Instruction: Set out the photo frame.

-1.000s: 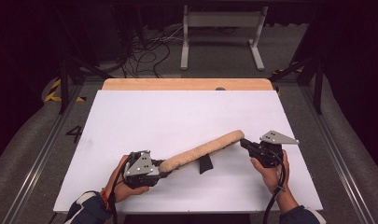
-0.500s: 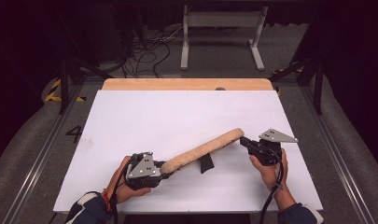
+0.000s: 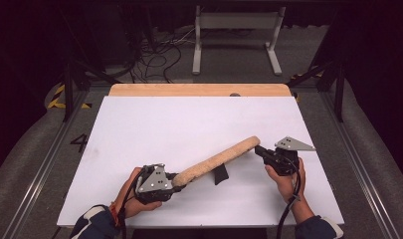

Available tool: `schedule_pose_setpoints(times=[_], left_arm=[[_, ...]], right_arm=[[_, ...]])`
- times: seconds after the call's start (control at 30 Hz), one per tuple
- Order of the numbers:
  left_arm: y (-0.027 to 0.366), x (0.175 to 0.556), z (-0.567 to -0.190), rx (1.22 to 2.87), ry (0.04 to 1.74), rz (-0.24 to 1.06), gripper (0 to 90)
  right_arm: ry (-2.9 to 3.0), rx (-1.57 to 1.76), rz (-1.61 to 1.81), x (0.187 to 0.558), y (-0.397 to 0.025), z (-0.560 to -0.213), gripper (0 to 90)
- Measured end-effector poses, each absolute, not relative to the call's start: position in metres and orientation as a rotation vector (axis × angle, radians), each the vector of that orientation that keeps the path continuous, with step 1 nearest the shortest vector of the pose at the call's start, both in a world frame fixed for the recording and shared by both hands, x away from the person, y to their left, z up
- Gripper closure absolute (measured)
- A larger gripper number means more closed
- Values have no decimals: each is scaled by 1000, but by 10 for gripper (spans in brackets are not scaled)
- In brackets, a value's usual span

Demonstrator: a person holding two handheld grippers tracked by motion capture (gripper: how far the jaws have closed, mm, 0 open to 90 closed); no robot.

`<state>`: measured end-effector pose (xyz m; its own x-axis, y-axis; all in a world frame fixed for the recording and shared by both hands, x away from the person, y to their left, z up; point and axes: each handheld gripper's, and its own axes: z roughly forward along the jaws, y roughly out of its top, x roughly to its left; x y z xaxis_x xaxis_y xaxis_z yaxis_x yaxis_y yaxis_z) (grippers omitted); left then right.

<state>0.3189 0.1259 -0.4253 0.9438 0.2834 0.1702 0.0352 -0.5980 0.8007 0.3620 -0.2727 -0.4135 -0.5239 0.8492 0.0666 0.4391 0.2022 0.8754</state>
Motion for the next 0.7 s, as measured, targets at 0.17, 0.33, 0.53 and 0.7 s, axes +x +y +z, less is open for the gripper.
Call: schedule_pose_setpoints(times=[0.17, 0.33, 0.53, 0.7], left_arm=[[123, 316, -426, 2195, 213, 356, 648], [120, 314, -425, 2204, 197, 364, 649], [114, 310, -425, 2205, 175, 364, 651], [110, 306, -425, 2204, 162, 359, 651]], right_arm=[[2059, 1199, 1265, 367, -270, -414, 900], [2063, 1211, 1262, 370, -269, -414, 900], [2061, 1222, 1259, 375, -267, -414, 900], [2065, 1217, 1255, 380, -263, -413, 900]])
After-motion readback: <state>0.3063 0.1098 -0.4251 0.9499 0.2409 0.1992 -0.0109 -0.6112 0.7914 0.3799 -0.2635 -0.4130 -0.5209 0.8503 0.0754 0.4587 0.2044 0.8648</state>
